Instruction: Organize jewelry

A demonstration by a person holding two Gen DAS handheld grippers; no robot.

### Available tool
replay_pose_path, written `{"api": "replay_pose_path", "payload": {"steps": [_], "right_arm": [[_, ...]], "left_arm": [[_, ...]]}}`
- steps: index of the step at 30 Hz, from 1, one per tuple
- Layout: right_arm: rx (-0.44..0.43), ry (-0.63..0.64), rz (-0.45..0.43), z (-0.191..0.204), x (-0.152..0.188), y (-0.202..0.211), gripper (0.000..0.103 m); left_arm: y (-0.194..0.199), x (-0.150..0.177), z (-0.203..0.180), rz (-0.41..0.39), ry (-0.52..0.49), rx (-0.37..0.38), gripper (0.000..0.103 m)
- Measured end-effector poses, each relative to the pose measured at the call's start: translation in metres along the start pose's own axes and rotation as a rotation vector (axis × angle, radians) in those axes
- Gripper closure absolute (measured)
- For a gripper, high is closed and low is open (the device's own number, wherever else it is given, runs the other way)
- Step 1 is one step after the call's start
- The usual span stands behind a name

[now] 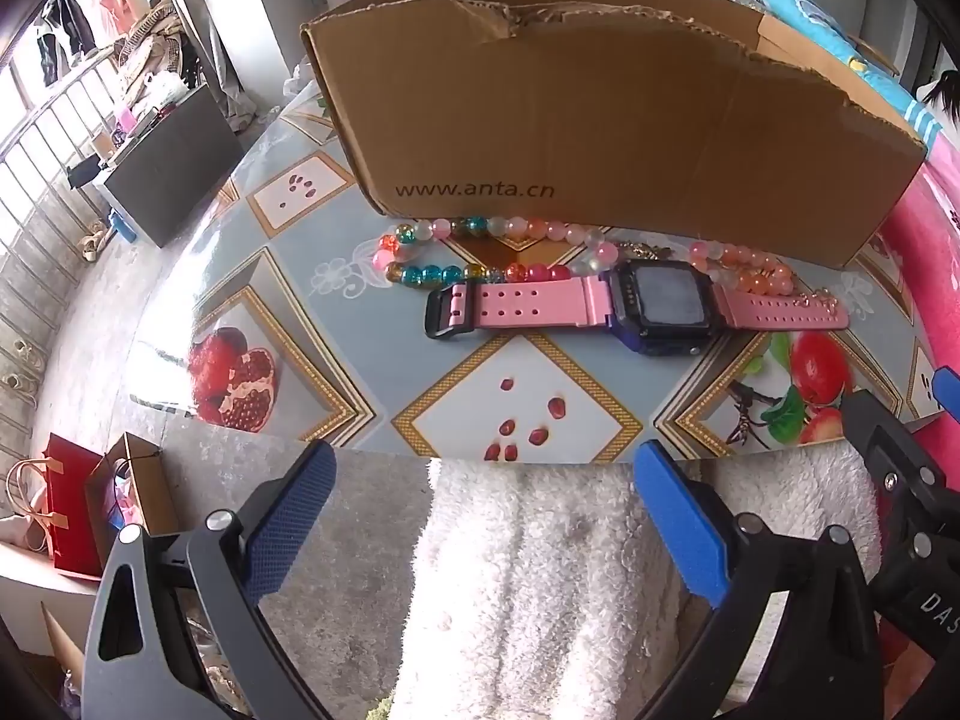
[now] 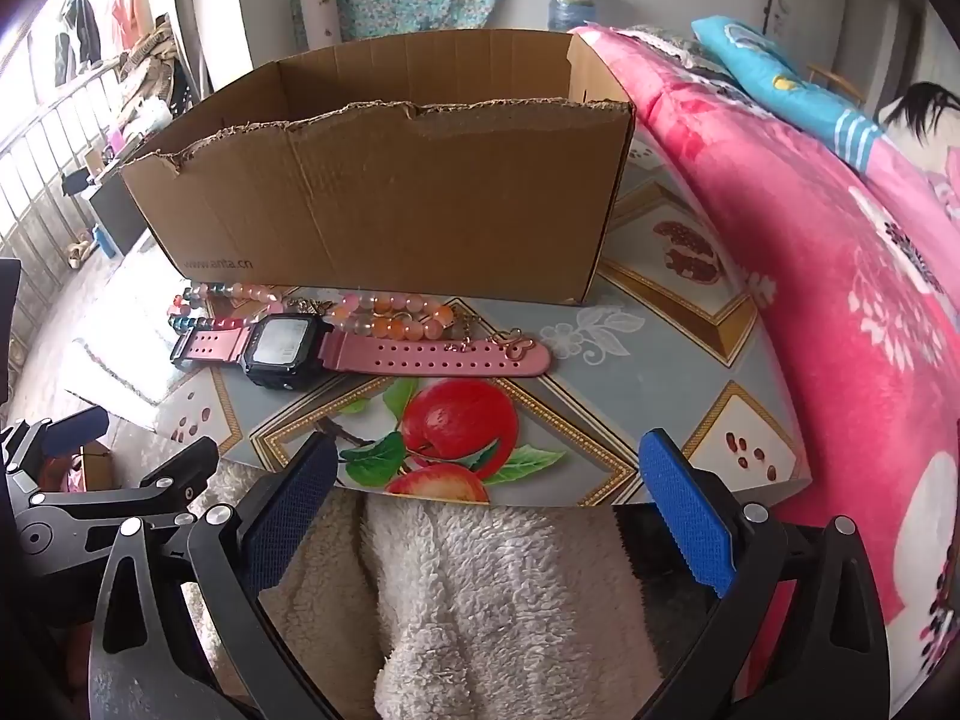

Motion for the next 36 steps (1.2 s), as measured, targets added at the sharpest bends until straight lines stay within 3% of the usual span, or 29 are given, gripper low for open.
{"api": "replay_pose_path", "payload": {"steps": [36], "right_arm": [[0.000,0.002,-0.003,-0.0037,-0.0011,0.0012,0.007]], "left_arm": [[0.0000,0.0001,-0.0002,0.000,0.000,0.000,0.006]]}}
Point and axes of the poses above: each gripper's, at about its wrist camera, not at the fingertips, and y roughly against the way its jaws point, z to its left, x to its underside, the point moved 2 cm from there along -y, roughly the way its jaws point, and after that the axes turned 5 degrees about -z, right-handed, at the moved point
